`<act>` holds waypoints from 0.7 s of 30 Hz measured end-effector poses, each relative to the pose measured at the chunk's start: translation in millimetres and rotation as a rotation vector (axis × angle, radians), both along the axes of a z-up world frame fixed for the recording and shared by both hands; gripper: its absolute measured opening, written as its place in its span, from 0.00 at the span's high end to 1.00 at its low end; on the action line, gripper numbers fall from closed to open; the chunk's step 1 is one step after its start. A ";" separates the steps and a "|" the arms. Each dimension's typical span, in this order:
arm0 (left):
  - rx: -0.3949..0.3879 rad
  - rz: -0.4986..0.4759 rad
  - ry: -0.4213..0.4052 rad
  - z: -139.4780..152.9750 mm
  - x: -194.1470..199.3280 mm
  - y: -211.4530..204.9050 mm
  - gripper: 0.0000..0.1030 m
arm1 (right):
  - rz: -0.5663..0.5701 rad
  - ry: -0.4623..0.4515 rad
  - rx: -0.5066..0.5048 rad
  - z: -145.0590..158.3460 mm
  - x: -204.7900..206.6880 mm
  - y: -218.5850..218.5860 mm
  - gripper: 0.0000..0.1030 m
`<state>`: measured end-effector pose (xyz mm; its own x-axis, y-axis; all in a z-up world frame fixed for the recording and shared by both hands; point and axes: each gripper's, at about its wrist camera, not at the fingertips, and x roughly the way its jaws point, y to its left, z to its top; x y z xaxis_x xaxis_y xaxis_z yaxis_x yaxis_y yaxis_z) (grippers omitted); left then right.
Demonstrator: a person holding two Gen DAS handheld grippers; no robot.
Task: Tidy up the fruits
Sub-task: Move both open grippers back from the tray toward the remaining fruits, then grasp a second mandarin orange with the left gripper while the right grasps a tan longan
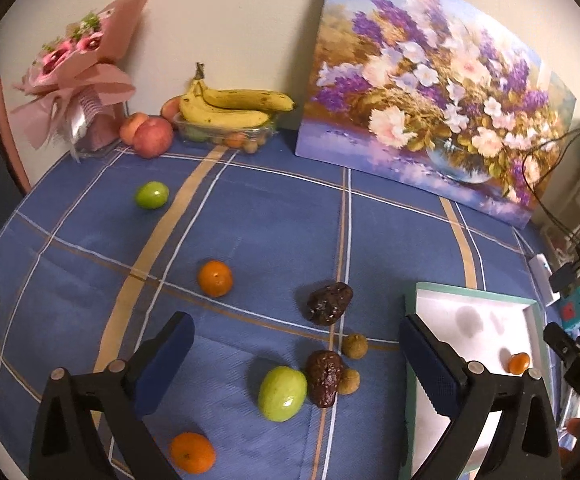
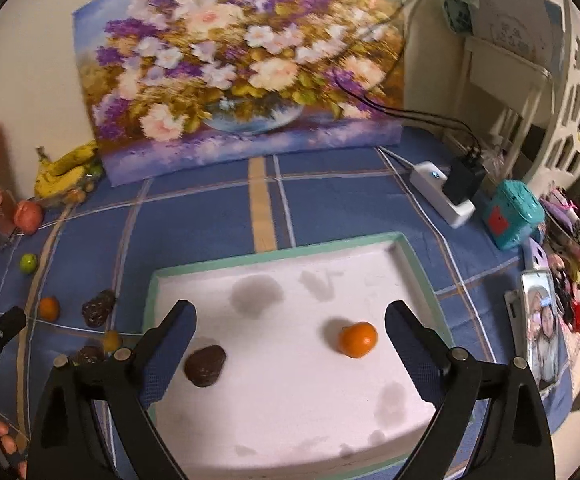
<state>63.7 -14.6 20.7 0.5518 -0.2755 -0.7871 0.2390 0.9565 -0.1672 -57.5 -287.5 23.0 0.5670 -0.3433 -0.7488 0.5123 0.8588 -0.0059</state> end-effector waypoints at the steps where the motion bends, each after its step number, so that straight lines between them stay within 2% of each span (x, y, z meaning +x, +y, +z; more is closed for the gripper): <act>1: -0.004 0.005 0.001 0.1 -0.3 4.7 0.00 | 0.009 0.002 -0.008 0.2 1.4 4.0 0.07; 6: 0.004 0.033 0.005 0.9 -4.1 28.1 0.00 | 0.057 0.018 0.017 0.4 10.1 20.0 0.07; 10: -0.042 0.076 0.039 -2.7 -5.7 54.2 0.00 | 0.099 0.024 0.076 1.8 20.6 36.7 0.07; 16: -0.102 0.146 0.080 -9.7 -11.5 90.0 0.00 | 0.168 -0.032 0.117 7.7 30.7 68.0 0.07; 21: -0.119 0.190 0.144 -24.6 -18.5 109.9 0.02 | 0.214 -0.081 0.178 9.5 37.7 88.4 0.07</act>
